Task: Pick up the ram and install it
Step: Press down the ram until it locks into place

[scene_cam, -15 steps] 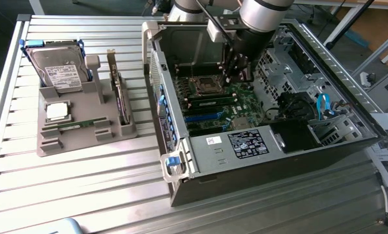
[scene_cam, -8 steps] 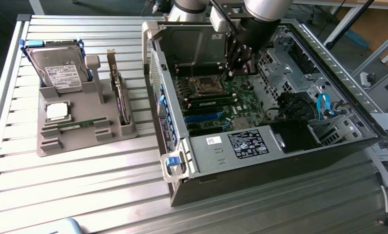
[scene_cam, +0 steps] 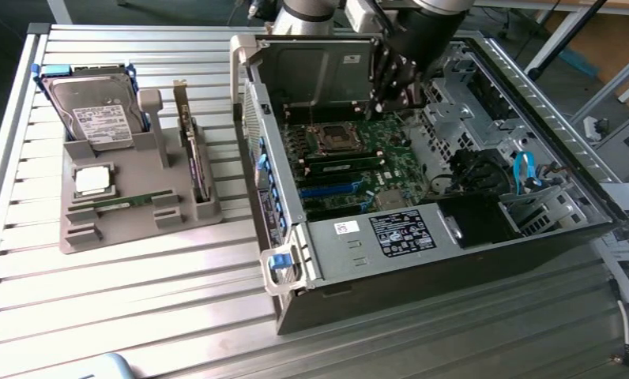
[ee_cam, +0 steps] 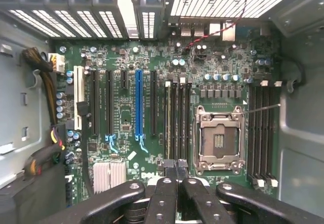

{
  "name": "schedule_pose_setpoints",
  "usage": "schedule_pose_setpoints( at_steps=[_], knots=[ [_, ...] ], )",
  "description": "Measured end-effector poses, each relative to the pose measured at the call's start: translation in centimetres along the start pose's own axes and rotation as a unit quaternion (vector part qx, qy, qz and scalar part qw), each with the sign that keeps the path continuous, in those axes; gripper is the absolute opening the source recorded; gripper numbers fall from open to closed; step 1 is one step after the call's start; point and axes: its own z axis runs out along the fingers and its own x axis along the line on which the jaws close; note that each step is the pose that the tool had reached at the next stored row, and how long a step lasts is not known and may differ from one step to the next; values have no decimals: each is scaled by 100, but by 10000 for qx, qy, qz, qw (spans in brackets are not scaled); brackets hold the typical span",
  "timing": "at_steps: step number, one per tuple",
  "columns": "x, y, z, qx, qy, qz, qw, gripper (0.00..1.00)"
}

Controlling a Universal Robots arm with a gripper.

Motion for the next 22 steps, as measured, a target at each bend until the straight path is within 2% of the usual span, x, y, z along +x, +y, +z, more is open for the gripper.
schedule_pose_setpoints(
  at_steps=[10, 22],
  knots=[
    [-14, 3, -256, 0, 1, 0, 10000, 11],
    [-15, 3, -263, 0, 1, 0, 10000, 11]
  ],
)
